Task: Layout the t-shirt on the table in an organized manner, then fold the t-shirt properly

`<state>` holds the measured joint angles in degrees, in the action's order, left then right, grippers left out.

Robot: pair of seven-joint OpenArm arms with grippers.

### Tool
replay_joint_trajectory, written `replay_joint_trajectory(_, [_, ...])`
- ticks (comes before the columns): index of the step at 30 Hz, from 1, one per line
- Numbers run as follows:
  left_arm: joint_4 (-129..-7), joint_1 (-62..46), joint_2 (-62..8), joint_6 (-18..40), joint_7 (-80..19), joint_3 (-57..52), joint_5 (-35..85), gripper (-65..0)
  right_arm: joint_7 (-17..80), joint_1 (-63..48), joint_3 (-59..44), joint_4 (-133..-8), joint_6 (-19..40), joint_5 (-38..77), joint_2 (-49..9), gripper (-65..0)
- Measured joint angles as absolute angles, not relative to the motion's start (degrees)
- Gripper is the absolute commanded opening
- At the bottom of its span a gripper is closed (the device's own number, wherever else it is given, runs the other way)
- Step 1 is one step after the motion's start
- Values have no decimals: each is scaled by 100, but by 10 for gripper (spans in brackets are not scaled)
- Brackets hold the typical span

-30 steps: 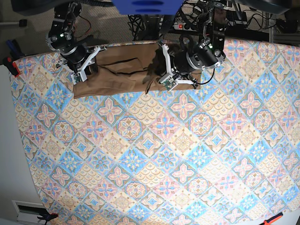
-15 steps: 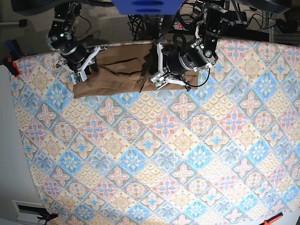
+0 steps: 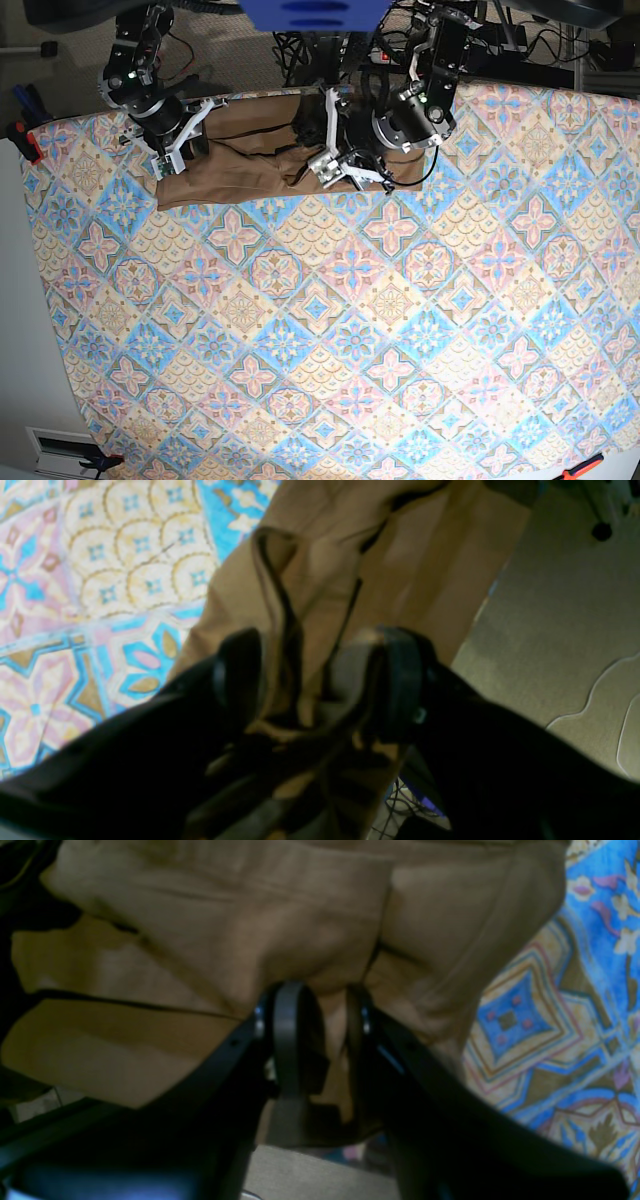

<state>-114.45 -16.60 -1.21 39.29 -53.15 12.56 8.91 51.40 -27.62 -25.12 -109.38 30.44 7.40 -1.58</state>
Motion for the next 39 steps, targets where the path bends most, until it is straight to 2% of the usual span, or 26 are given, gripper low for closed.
replay_joint_trajectory(5, [-11450,-1527,449,3922,-5256,628,895,-309,5140,-2762,-2512,-10938,3041,740,-161,-513])
replay_joint_trajectory(7, [-11450,-1546,576,3931,-5275,434,895,-328,5140,-2762,-2512,-10938,3041,742,-158,-513])
replay_joint_trajectory(9, [-11450,-1542,602,3927,-5271,381,895,-418,5140,-2764,-2512,-10938,3044,740,-156,-513])
replay_joint_trajectory(12, [-11450,-1557,604,3924,-5188,381,893,-650,5137,-2762,-2512,-10938,3044,740,-158,-513])
replay_joint_trajectory(16, [-11456,-1767,687,3922,-4410,-25,921,-650,5131,-2759,-2512,-10871,3044,744,-156,-513])
replay_joint_trajectory(22, [-11454,-1778,794,3920,-4348,-661,904,-650,5050,-2755,-2512,-10621,3044,770,-161,-513])
replay_joint_trajectory(30, [-11454,-1791,740,3876,-4344,-1457,2375,-650,5054,-2757,-2510,-10621,3044,786,-158,-513])
replay_joint_trajectory(32, [-11454,-1787,464,3920,-4460,-1358,2718,-650,5054,-2757,-2510,-10621,3041,786,-158,-513])
replay_joint_trajectory(39, [-11456,-1717,-261,3929,-4805,209,3041,-650,5050,-2751,-2510,-10610,3044,788,-156,-513])
